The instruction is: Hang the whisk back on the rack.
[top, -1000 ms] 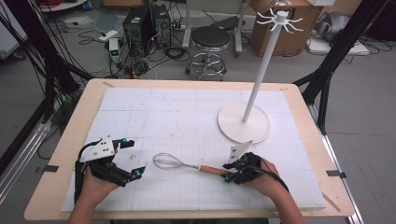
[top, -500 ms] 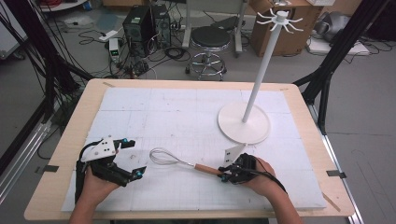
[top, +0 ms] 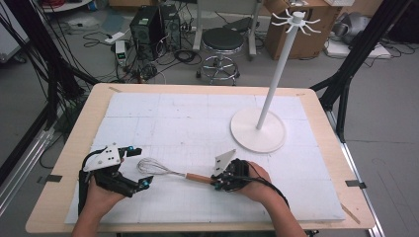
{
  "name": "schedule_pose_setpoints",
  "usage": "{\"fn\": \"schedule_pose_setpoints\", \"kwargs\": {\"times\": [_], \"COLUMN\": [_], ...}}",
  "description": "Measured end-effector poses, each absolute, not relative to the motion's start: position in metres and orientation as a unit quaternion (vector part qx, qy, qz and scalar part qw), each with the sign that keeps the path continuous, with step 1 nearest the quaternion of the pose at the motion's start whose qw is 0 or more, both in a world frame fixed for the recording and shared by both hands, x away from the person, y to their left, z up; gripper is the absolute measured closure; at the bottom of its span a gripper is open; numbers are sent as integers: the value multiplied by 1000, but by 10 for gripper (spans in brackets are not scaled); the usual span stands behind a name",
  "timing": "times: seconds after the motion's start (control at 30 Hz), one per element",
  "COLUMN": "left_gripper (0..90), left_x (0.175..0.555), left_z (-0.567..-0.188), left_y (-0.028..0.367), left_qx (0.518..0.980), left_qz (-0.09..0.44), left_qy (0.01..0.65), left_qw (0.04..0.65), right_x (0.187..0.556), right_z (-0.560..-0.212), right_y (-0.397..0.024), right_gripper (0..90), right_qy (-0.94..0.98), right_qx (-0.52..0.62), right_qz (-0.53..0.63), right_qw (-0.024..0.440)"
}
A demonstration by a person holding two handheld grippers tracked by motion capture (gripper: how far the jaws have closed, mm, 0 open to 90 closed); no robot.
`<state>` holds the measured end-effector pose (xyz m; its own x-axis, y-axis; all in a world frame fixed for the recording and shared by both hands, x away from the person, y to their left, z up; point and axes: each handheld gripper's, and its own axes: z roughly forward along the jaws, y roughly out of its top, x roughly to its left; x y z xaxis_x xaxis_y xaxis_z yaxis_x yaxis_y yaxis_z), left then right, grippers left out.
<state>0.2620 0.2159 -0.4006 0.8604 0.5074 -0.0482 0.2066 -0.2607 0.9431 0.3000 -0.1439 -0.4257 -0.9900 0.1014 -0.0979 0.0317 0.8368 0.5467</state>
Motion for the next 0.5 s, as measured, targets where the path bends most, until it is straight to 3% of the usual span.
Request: {"fn": "schedule_pose_setpoints", "kwargs": {"times": [0.3, 0.5], "left_gripper": [17, 17], "left_x": [261, 260], "left_z": [-400, -400], "left_y": [219, 220], "left_qx": [781, 780], "left_qz": [135, 136], "left_qy": [231, 232], "left_qw": [565, 565], "right_x": [299, 299], "right_z": [-427, -430], "right_y": [-123, -129], "right_gripper": [730, 580], "right_qy": [957, 959], "right_qx": [18, 39], "right_qz": [284, 272], "right_qw": [60, 75]}}
